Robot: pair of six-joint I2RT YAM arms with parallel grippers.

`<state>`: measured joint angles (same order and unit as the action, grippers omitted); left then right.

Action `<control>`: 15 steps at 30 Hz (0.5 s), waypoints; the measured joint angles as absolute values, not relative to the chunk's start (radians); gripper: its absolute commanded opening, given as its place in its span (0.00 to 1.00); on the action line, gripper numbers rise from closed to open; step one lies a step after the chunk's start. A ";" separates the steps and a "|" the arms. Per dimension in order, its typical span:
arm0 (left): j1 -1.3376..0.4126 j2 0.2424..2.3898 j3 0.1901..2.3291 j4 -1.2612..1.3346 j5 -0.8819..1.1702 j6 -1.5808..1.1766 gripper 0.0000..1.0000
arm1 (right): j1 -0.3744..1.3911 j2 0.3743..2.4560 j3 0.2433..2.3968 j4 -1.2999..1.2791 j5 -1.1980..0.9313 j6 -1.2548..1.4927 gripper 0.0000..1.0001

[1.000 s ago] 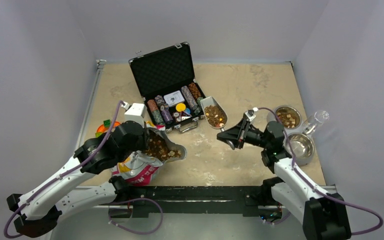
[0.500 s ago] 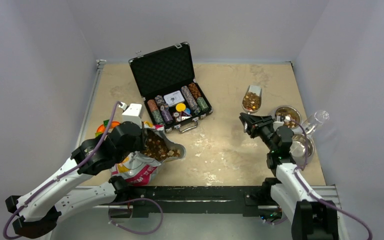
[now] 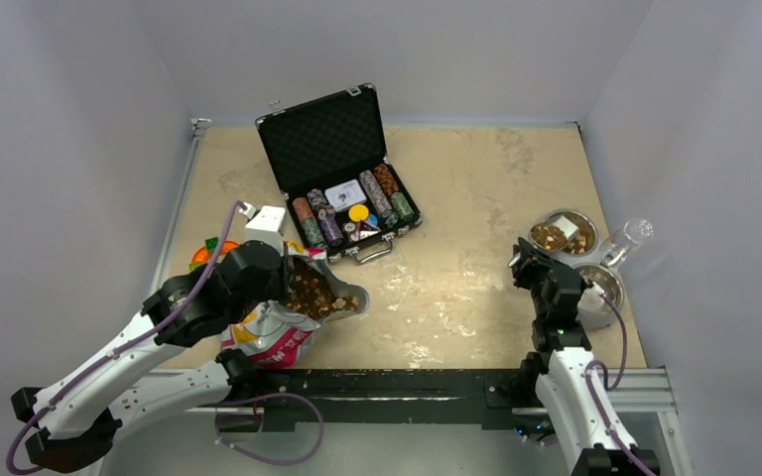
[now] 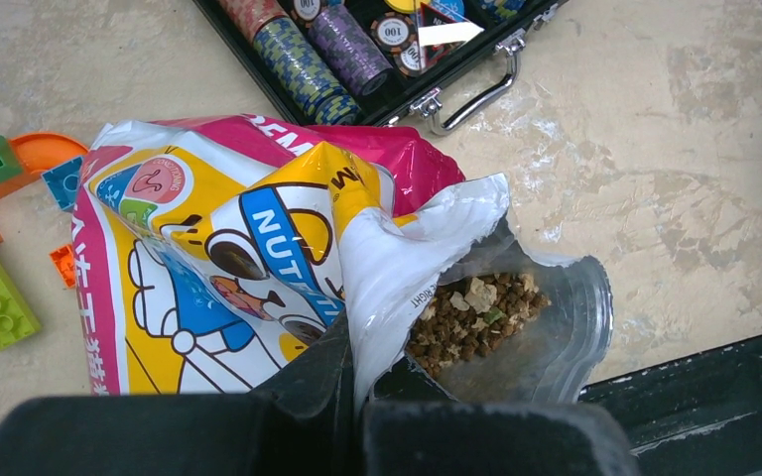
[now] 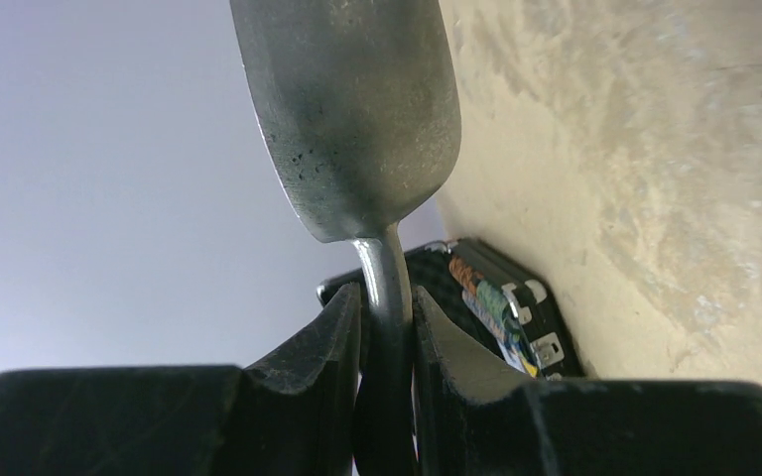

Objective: Serve the pet food

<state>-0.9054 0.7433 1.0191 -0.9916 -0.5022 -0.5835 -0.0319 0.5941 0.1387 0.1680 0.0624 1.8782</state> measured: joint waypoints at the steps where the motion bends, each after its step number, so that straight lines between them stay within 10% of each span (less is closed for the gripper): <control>1: -0.905 0.745 1.019 -0.991 -0.501 -0.583 0.00 | -0.032 0.583 0.135 0.139 0.088 1.903 0.00; 15: -0.904 0.777 1.024 -0.986 -0.479 -0.582 0.00 | -0.032 0.396 0.121 -0.139 0.298 2.070 0.00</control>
